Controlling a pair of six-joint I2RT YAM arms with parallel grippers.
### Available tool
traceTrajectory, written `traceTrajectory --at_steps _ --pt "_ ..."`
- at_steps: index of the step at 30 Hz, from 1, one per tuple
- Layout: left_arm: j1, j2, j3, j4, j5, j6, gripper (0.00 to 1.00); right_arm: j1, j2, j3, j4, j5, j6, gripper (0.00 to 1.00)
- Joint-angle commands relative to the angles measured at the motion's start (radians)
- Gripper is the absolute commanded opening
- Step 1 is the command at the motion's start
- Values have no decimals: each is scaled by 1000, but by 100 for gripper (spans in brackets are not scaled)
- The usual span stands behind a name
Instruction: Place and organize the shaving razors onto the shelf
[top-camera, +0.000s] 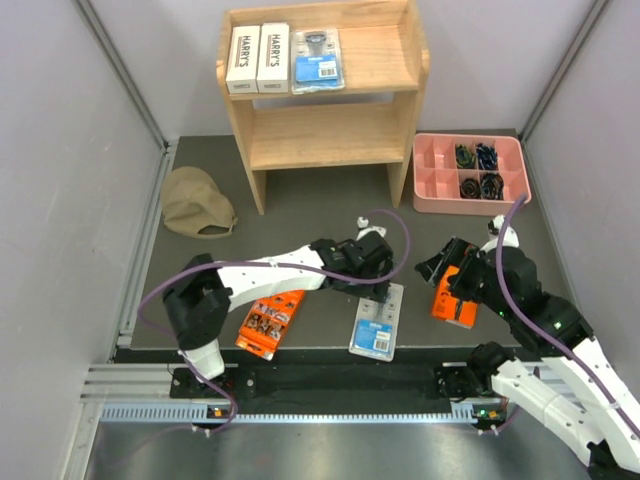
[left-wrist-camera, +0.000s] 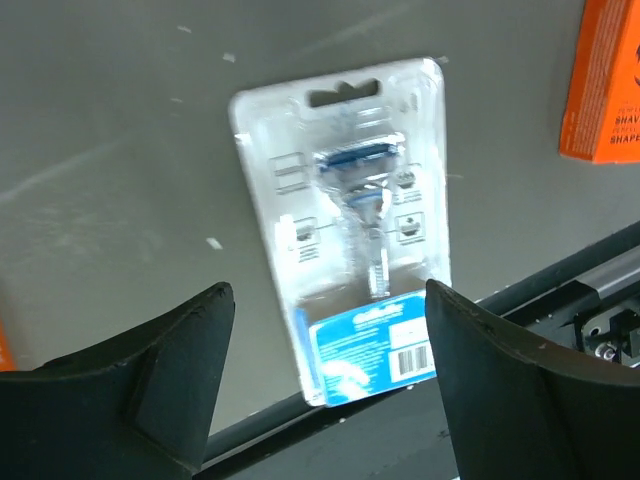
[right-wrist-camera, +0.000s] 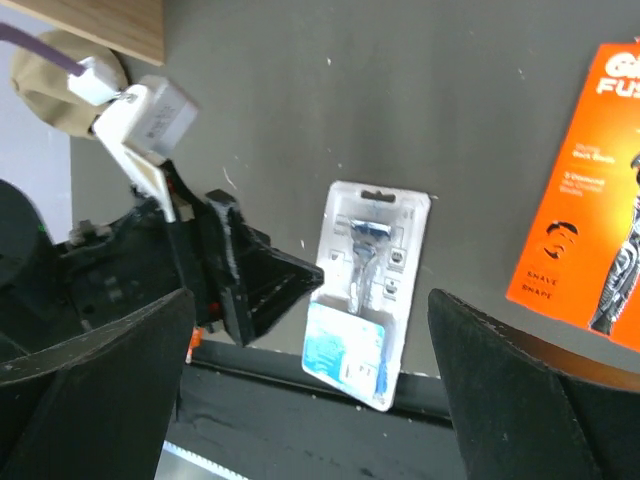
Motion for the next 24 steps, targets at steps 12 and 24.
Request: traceTrajectory --at_steps 12,24 --pt "-78 193 117 7 3 -44 59 -9 -100 12 -127 31 42 99" --pt "-89 268 160 -19 -16 -41 45 -9 -104 7 -129 28 45 99"
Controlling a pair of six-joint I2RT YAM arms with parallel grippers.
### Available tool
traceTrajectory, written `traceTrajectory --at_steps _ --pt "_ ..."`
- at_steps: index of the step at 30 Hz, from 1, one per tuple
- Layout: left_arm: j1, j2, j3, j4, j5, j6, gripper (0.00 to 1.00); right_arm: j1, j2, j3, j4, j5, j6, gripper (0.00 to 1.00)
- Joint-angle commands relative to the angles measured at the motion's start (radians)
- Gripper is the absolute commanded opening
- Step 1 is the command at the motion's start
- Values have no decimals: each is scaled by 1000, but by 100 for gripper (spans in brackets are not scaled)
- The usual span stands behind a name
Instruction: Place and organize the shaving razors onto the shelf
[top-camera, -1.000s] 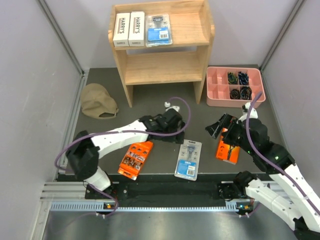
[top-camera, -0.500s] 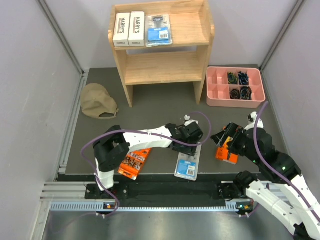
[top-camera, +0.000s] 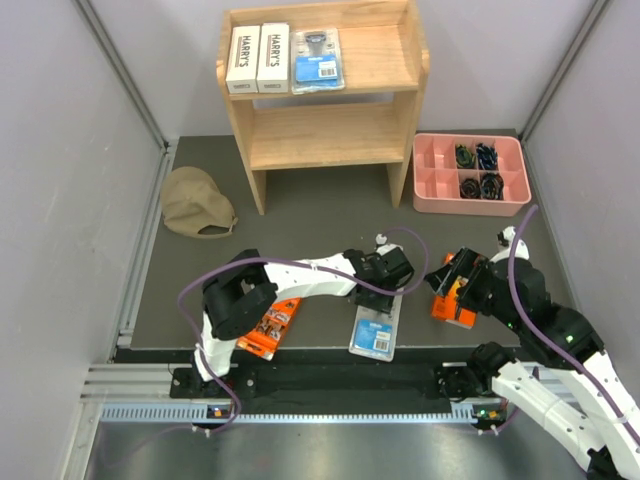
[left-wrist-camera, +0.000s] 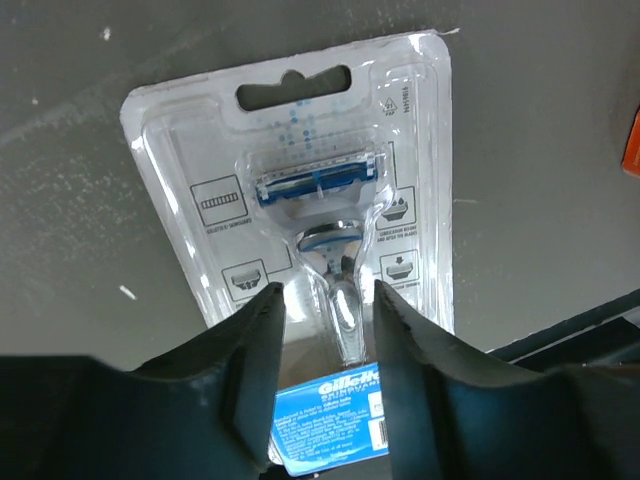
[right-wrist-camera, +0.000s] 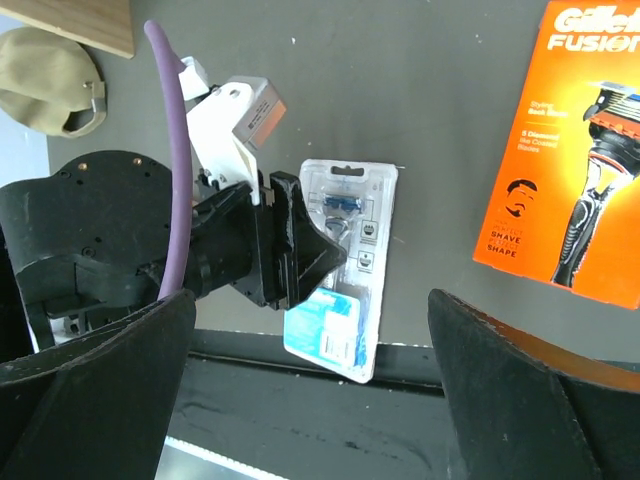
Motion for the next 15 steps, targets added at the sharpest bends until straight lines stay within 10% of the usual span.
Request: traceTrajectory --at_steps 1,8,15 --pt "-7 37 55 -13 -18 2 43 -9 -13 14 7 2 5 99" --pt "-10 94 91 -50 -35 11 32 -9 -12 2 18 -2 5 99" --pt "-12 109 97 -81 -47 12 0 -10 -7 -10 33 -12 6 99"
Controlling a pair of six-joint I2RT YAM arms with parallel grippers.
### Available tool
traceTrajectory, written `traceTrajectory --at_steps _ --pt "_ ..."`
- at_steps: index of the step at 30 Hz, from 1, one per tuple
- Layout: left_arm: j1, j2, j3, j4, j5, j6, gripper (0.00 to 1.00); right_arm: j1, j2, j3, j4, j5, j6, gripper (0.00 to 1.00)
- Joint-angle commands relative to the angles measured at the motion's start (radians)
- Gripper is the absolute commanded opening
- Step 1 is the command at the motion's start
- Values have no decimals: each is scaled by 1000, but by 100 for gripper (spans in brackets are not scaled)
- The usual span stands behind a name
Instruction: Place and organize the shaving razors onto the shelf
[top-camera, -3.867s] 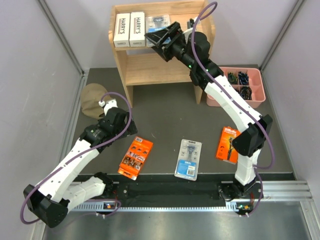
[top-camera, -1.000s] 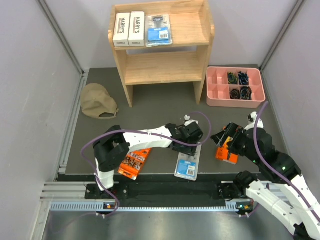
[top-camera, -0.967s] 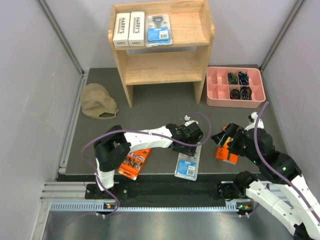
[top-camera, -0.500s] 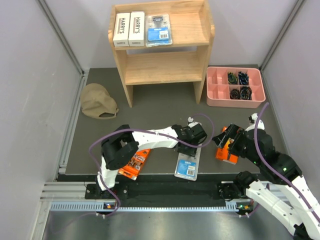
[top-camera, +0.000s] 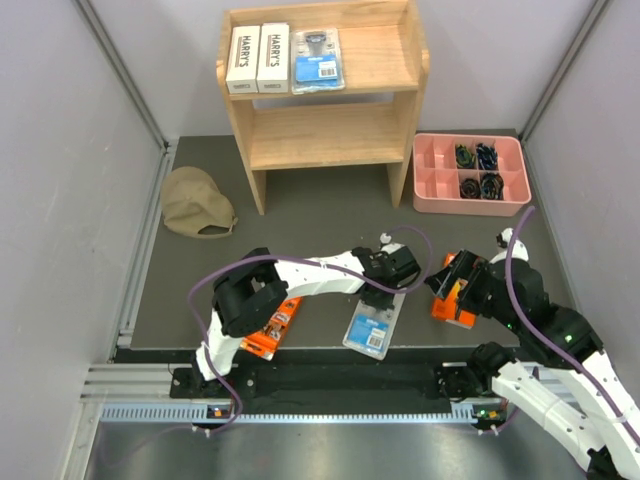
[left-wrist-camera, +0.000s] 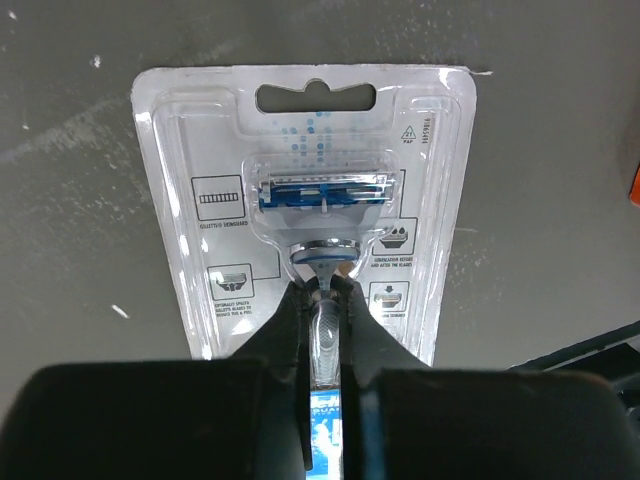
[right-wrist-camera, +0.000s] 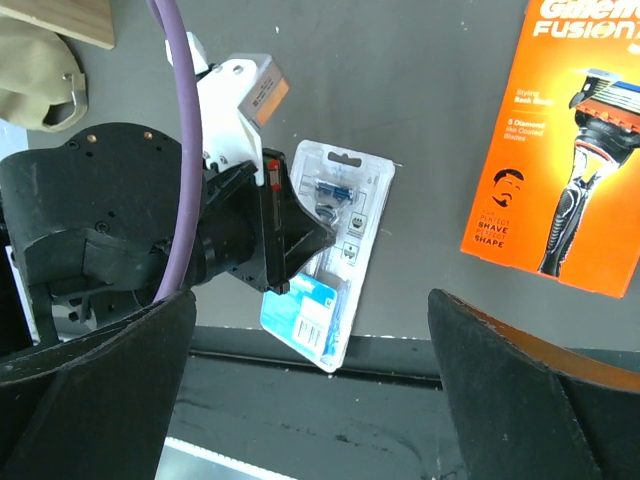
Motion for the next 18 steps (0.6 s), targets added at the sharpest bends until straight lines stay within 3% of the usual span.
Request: traceTrajectory --at_steps 1,18 --pt "-10 29 8 -30 -34 20 0 -9 -7 -5 61 -17 5 99" --pt "-1 -201 65 -93 -227 19 0 -10 33 62 84 2 -19 99"
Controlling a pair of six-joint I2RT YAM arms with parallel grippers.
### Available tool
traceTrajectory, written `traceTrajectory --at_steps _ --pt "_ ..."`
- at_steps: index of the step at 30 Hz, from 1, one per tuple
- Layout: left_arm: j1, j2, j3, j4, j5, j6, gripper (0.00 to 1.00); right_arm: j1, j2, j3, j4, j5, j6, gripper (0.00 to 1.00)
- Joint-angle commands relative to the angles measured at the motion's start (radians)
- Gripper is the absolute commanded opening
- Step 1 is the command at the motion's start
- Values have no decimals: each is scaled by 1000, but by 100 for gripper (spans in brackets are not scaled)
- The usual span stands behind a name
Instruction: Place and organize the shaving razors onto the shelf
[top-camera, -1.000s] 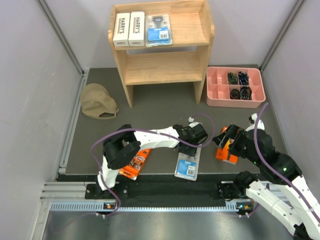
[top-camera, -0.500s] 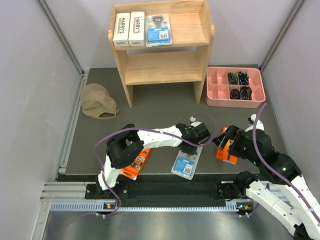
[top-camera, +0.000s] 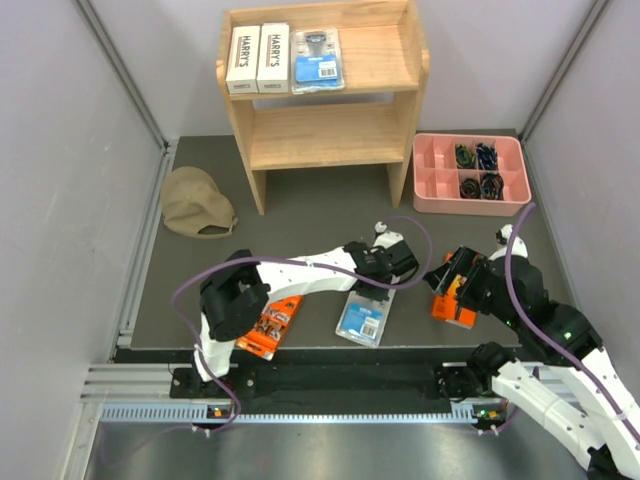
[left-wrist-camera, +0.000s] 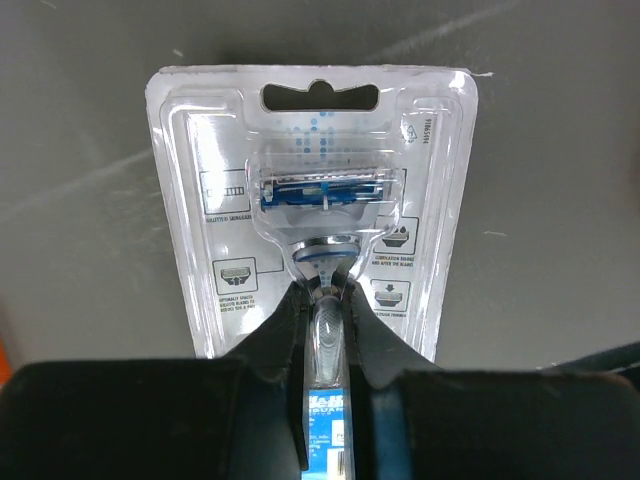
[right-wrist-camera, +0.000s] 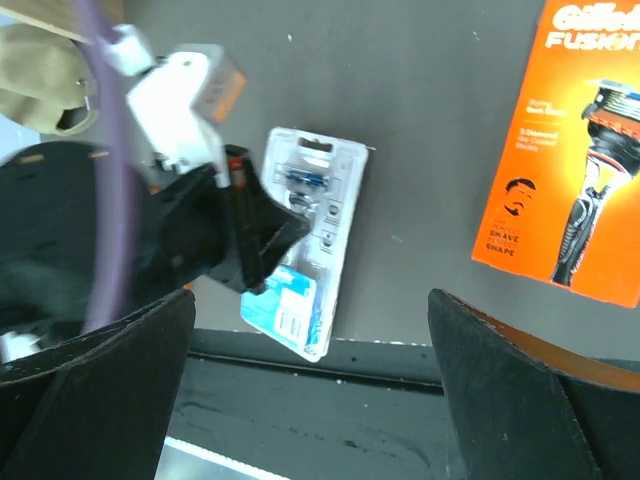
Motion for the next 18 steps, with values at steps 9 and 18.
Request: traceTrajectory --at_steps 9,18 --pt "91 -375 -100 73 -100 -76 0 -10 63 51 166 -45 -74 99" --pt "367 -744 -547 412 112 -372 0 -3 126 -18 409 -165 -90 99"
